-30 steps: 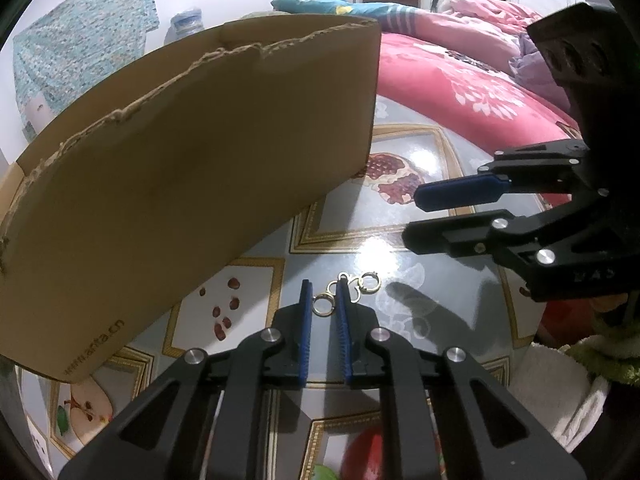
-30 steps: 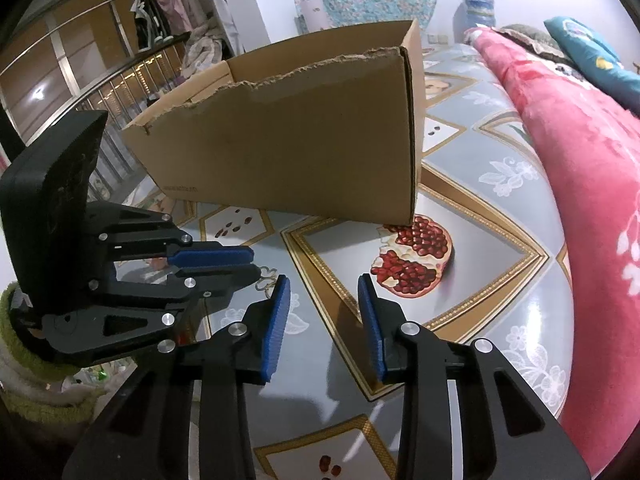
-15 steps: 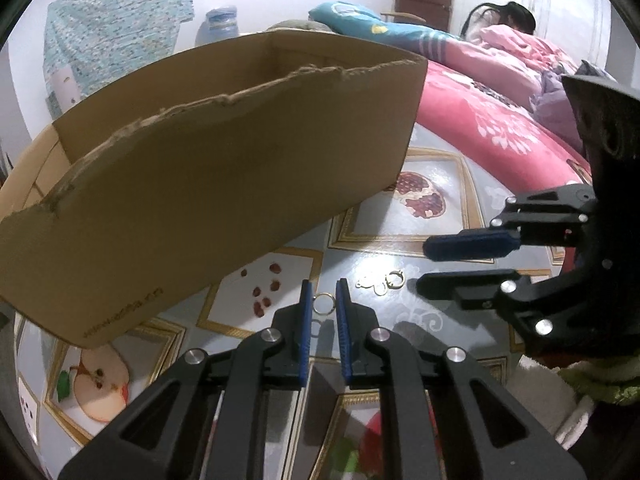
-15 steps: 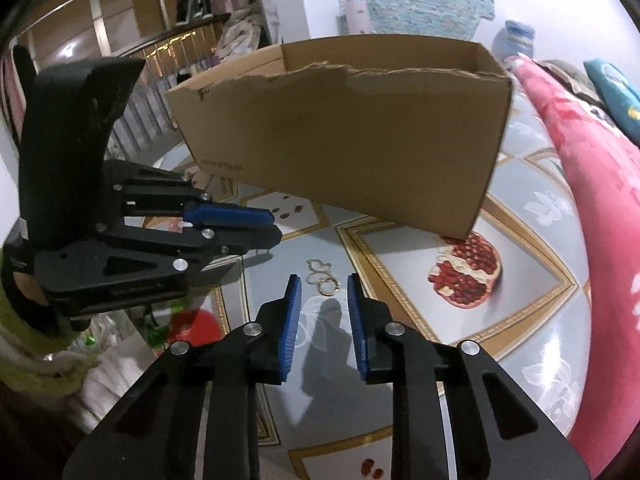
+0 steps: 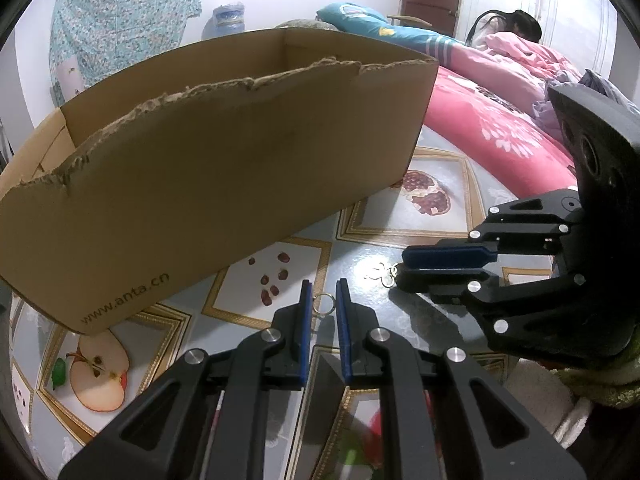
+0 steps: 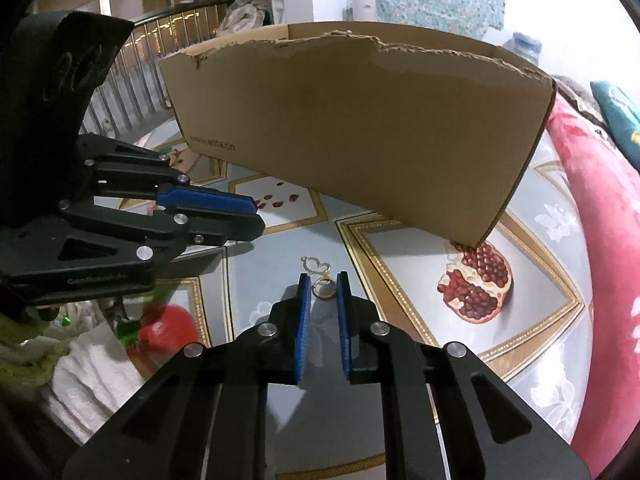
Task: Organize jewelry
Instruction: 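Close the left gripper on one gold ring, then carry the gold ring into the box and open the left gripper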
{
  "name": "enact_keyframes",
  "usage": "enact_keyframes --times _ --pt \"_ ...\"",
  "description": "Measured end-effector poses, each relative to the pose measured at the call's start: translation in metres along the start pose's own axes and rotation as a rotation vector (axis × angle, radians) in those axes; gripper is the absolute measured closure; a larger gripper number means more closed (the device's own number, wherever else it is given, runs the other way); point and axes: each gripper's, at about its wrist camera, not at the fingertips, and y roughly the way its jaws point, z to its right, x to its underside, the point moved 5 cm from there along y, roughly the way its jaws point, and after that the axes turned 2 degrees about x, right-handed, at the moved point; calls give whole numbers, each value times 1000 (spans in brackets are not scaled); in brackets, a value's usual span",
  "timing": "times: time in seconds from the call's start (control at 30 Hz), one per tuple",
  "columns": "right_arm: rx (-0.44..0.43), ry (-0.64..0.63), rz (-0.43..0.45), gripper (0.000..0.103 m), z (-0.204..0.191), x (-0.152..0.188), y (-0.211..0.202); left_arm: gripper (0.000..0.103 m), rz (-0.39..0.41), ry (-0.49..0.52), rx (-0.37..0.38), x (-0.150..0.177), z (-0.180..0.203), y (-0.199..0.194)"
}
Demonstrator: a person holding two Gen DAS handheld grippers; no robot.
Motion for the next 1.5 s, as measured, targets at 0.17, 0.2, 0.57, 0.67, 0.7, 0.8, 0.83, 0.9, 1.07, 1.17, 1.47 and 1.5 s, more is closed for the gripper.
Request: enact_keyframes --times 0.17,0.2,0.57,0.67,0.7,0.8,0.83,0.9,1.07,1.17,1.47,1.5 --pt "2 2 1 96 0 -3 2 92 1 -1 0 0 -1 0" --pt "1 8 1 96 0 -3 1 92 1 -1 1 0 -1 0" --pt "10 32 20 96 7 2 -14 92 17 5 -6 -3 0 -6" --pt "7 44 44 96 12 3 -29 92 38 11 -7 -6 3 -15" --pt "6 46 56 96 13 1 -34 92 47 13 -8 -7 4 -20" --pt "2 52 113 96 16 -9 -55 92 76 16 -7 -17 7 -39" --pt "3 52 131 96 16 -14 -61 92 91 16 -1 -21 8 -45" --pt "-5 58 175 96 18 -26 -73 92 129 23 8 -31 10 -61" --pt "-14 73 295 96 27 -71 -93 92 219 38 10 -63 6 -91" --pt "-15 79 343 96 36 -99 -94 92 244 52 -31 -83 -5 -96" --pt "-8 150 285 96 59 -143 -46 91 172 3 -147 -122 -62 -52" --pt "1 151 266 95 62 -146 -37 91 155 -9 -162 -123 -69 -45"
